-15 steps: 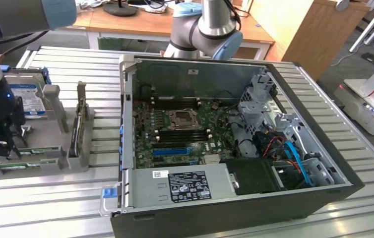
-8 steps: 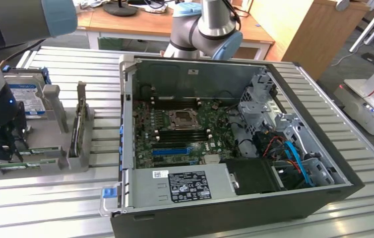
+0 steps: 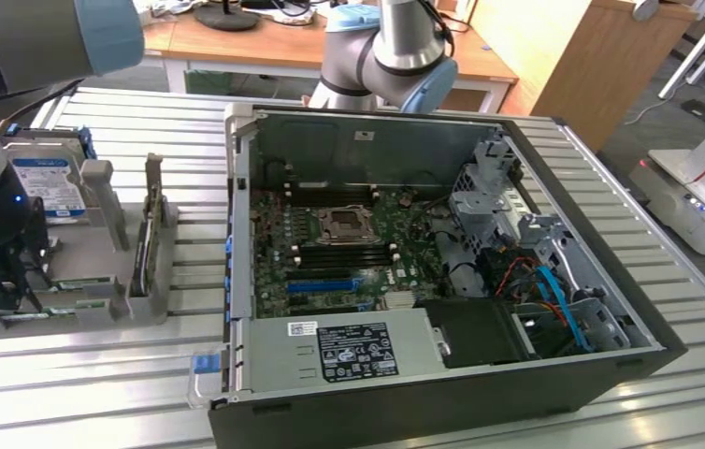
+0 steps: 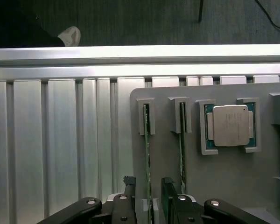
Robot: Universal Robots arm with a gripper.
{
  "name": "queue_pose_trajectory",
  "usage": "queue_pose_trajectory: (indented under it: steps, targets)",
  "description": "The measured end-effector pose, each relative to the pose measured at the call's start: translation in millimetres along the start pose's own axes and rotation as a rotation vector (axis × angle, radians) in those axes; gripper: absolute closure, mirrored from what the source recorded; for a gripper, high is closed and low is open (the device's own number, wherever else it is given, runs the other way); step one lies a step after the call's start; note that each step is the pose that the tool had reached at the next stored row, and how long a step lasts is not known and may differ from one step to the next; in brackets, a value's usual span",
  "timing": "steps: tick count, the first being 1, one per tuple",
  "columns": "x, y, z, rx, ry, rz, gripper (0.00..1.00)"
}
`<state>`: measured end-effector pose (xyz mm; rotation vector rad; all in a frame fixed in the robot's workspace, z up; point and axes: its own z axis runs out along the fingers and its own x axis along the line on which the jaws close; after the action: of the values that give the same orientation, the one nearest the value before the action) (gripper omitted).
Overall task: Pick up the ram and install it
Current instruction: 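Pick up the ram and move it above insertion slot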
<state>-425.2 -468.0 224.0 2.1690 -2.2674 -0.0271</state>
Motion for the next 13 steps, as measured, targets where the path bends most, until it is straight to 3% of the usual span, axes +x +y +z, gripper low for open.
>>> queue_pose_trajectory:
  steps: [9, 13]
  targets:
    - [0.2, -0.2, 13.5, 0.0006, 0.0000, 0.000, 0.64]
    - [0.2, -0.2, 14.1, 0.0005, 0.0001, 0.000, 0.64]
